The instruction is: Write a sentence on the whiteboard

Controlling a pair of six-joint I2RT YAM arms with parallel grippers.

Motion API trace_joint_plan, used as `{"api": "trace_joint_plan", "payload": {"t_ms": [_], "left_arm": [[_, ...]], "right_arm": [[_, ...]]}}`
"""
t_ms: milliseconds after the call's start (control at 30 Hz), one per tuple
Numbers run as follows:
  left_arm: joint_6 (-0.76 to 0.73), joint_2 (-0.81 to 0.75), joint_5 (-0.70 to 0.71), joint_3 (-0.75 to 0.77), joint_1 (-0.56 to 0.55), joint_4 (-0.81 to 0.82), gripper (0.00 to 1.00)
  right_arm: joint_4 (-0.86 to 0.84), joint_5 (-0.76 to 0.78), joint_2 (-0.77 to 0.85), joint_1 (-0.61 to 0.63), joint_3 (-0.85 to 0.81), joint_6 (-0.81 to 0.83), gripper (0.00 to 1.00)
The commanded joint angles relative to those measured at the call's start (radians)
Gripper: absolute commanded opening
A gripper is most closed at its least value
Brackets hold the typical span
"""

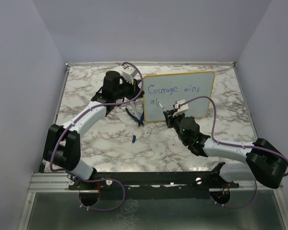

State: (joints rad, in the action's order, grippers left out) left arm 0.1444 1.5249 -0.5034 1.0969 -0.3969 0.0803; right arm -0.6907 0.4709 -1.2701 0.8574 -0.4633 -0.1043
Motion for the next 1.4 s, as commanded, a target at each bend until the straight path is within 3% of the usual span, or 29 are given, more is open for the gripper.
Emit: {"api": "trace_joint_plan", "payload": {"t_ms": [0, 1367], "left_arm": [[-0.012, -0.017, -0.018, 0.006, -0.016, -0.028, 0.0], [-0.013, -0.022, -0.016, 0.004, -0.016, -0.028, 0.0]], "right_arm": [[0.012, 0.044, -0.012, -0.001, 0.002, -0.014, 0.01], [0.005, 0.11, 0.005, -0.001, -0.014, 0.021, 0.01]]}}
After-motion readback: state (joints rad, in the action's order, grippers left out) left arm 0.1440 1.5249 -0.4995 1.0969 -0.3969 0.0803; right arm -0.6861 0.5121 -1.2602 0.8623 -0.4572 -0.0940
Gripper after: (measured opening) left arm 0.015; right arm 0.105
